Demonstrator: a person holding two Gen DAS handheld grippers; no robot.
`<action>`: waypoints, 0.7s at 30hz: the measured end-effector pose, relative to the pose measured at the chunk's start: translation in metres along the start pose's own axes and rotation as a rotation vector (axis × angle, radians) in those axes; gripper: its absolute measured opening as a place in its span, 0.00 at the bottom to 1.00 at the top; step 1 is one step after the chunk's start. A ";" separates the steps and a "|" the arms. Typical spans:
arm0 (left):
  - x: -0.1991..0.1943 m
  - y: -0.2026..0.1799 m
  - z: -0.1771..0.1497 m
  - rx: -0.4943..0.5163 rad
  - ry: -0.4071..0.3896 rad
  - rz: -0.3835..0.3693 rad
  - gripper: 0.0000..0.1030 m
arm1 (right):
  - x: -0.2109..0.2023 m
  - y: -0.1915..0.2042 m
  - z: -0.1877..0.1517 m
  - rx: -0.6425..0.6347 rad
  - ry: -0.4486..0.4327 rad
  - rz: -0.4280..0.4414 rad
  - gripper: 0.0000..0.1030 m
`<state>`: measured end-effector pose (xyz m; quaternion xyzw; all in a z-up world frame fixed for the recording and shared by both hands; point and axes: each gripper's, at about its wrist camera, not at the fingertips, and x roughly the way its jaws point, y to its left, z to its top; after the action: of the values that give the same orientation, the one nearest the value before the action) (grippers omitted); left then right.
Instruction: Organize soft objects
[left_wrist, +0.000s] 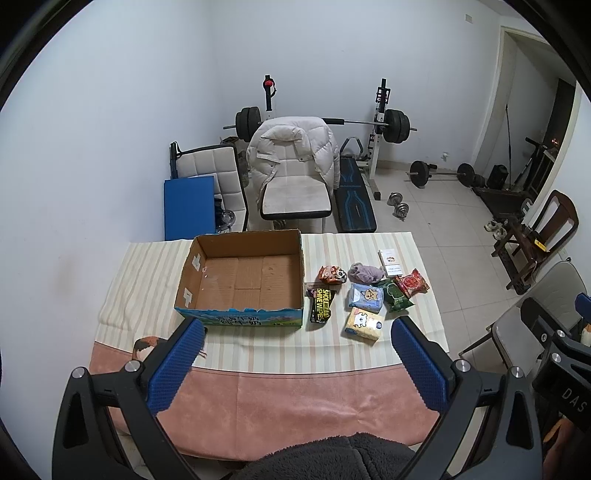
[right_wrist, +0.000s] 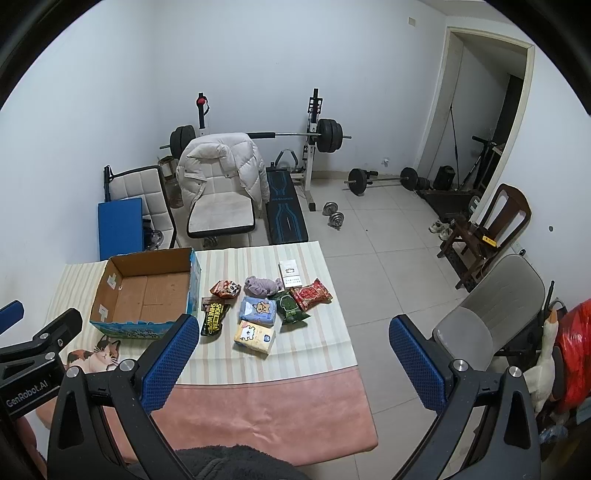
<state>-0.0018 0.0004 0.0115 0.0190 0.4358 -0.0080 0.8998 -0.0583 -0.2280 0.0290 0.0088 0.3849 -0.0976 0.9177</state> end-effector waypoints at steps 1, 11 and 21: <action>0.000 0.000 0.000 0.000 -0.001 0.002 1.00 | 0.000 0.001 0.001 -0.001 0.002 -0.001 1.00; 0.001 -0.001 0.000 -0.001 -0.004 0.004 1.00 | 0.007 0.007 -0.009 -0.008 -0.001 -0.003 1.00; 0.000 0.002 -0.002 -0.004 -0.004 -0.001 1.00 | 0.006 0.008 -0.009 -0.006 -0.004 0.003 1.00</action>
<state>-0.0032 0.0025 0.0100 0.0168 0.4339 -0.0075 0.9008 -0.0593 -0.2201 0.0182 0.0063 0.3833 -0.0950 0.9187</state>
